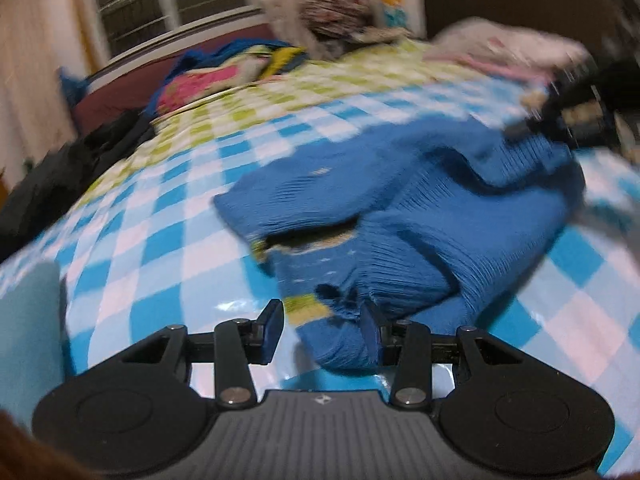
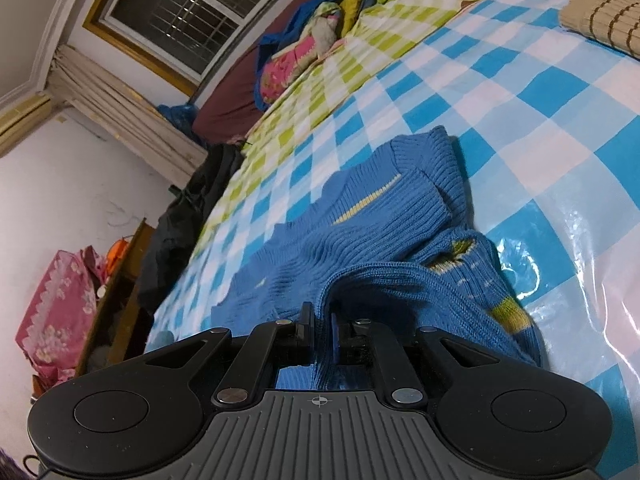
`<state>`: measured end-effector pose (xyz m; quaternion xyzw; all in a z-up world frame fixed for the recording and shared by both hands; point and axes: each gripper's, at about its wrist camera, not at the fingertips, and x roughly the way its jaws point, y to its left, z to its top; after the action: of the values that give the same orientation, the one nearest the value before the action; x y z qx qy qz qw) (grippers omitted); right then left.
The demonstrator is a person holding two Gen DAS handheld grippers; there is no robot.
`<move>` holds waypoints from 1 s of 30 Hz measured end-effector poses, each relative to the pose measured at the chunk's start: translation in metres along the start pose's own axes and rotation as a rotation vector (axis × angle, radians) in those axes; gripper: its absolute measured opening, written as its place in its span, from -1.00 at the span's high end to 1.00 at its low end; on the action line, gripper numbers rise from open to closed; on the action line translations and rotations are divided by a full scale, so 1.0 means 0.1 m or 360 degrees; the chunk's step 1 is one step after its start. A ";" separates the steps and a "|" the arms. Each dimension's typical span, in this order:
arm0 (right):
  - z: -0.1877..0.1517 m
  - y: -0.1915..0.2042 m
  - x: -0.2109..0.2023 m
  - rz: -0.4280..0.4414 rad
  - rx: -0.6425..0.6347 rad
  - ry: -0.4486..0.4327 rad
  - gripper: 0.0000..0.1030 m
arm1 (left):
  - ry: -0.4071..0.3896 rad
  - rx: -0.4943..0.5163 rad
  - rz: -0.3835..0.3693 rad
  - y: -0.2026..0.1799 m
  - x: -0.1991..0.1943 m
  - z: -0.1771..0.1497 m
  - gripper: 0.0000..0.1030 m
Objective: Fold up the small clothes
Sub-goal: 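Lift the hem with both tools and fold it up over the chest, then lower the folded hem onto the sweater and open both tools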
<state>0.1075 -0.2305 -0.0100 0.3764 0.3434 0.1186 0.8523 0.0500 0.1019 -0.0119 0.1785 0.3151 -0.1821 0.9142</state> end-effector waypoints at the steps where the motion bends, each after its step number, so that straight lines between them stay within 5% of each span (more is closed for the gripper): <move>1: 0.00 0.00 0.00 -0.0002 0.0002 0.0001 0.80 | 0.0019 0.0067 -0.0011 -0.04 0.02 0.01 0.10; 12: -0.03 -0.04 -0.01 0.0015 0.0004 0.0016 0.80 | 0.0145 0.0221 -0.0008 -0.04 -0.05 -0.05 0.09; 26: -0.05 -0.04 0.00 0.0023 0.0001 0.0043 0.80 | 0.0061 0.0355 -0.0021 -0.15 0.11 0.07 0.09; 28: -0.05 -0.05 0.01 0.0019 0.0002 0.0048 0.80 | 0.0062 0.0338 -0.0062 -0.14 0.14 0.11 0.15; 30: -0.05 -0.05 0.02 0.0015 0.0007 0.0054 0.80 | 0.0056 0.0316 -0.0096 -0.12 0.17 0.14 0.45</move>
<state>0.1059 -0.2305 -0.0174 0.3778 0.3563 0.1284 0.8449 0.0640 0.0815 -0.0149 0.2619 0.3168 -0.2368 0.8803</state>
